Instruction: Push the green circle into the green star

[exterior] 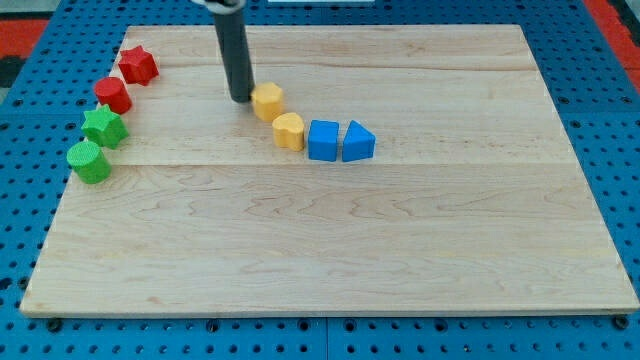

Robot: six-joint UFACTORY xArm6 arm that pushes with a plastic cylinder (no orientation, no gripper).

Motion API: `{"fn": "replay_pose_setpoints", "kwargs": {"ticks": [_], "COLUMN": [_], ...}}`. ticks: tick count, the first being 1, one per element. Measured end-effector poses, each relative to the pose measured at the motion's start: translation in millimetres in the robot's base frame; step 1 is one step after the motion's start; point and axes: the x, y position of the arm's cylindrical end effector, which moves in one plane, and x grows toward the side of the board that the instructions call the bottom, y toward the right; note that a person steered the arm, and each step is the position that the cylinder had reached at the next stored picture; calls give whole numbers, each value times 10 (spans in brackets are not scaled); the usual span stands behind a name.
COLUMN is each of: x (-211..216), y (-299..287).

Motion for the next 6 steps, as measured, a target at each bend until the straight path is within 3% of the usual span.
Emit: {"fn": "replay_pose_setpoints", "kwargs": {"ticks": [1,2,3,4,5,6], "x": [130,416,1458,1820,1646,1130], "y": [-5,-763,-843,-1602,-2199,-1957]}}
